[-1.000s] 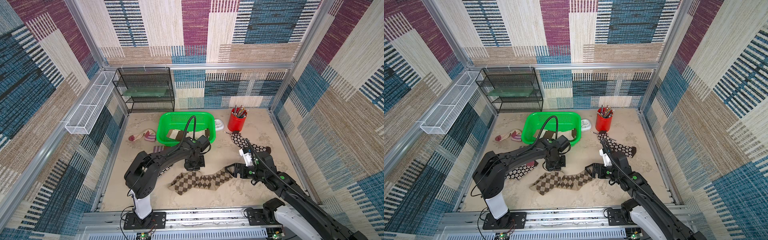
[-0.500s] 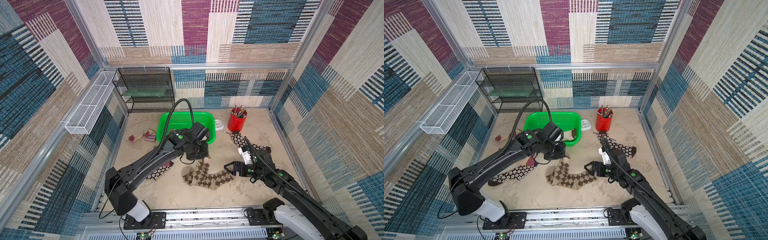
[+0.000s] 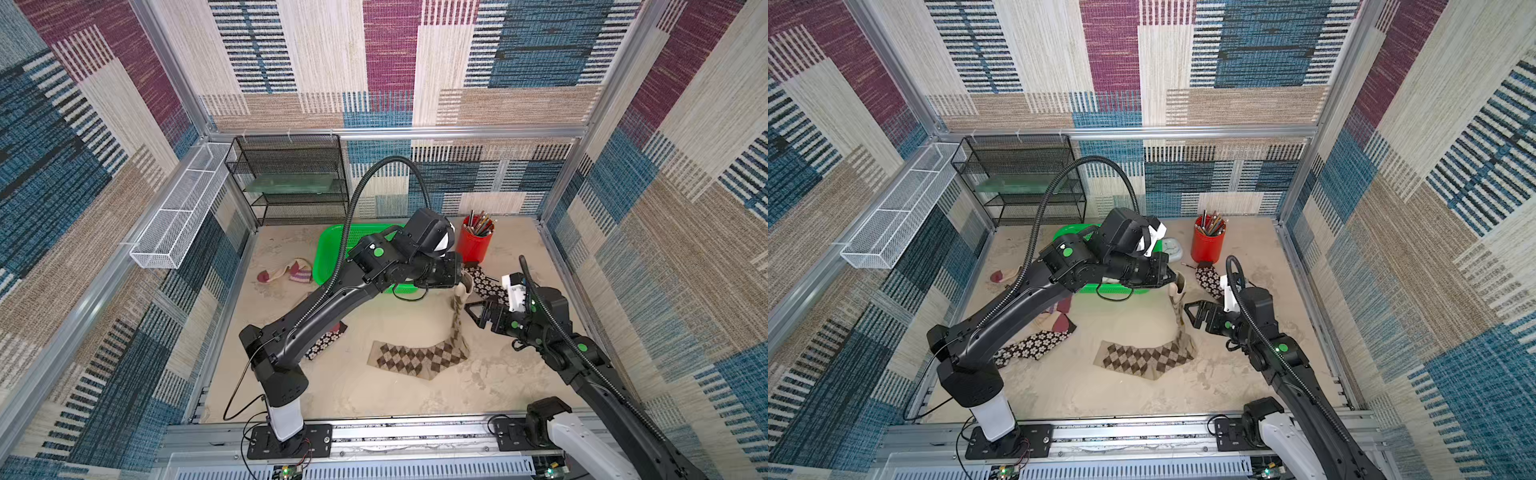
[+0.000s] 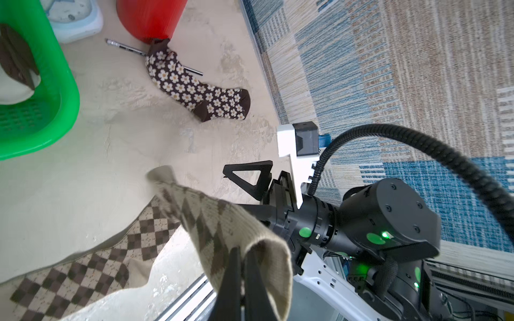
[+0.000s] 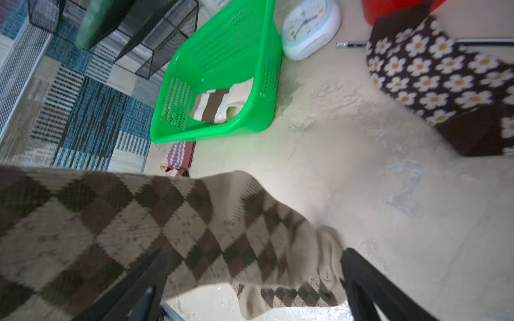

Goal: Place the socks together as a pair
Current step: Flatten out the sock.

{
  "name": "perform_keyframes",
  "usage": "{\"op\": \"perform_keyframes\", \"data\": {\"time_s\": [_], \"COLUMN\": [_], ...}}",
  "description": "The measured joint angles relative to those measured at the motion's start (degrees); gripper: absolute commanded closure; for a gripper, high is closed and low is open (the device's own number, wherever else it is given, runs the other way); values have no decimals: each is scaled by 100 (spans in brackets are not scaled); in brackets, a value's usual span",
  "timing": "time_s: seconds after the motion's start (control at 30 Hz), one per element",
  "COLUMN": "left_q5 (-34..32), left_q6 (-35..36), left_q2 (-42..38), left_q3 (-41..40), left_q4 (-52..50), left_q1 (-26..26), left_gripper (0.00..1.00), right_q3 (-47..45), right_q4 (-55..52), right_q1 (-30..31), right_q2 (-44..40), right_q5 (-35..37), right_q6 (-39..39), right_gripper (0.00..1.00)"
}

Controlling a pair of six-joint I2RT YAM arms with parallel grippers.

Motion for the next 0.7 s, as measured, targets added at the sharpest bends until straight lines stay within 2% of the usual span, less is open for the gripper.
{"op": "perform_keyframes", "data": {"time_s": [0.07,0.13,0.23,0.33,0.43,0.53,0.7], "left_q5": [70,181,192,111,-120,-184,-286], "left_q6": [203,321,319,-33,-463,-817,-1139], "left_q2": [-70,-323,-1075,-1967,-2771,-3346,-3674], "left_q3": [-227,-951,-2841,-4852,-6358,-7414,-8032], "left_q4": [138,372,1025,1749,2280,2702,3139], "left_q1": [0,-4,42,271,361,396,411], "left_gripper": [98,97,97,96,95,95,95], "right_q3": [0,-42,-199,-400,-581,-752,-909], "right_q4": [-26,-31,-33,-35,-35,-42,-85], "right_q1": [-96,-146,-177,-181,-181,-181,-153], "right_q2": [-116,-164,-153,-125,-79,39,337], "right_q5": [33,31,2,-153,-299,-385,-485], "right_q6": [0,0,0,0,-2,-20,-22], "right_gripper": [1,1,1,1,1,2,4]}}
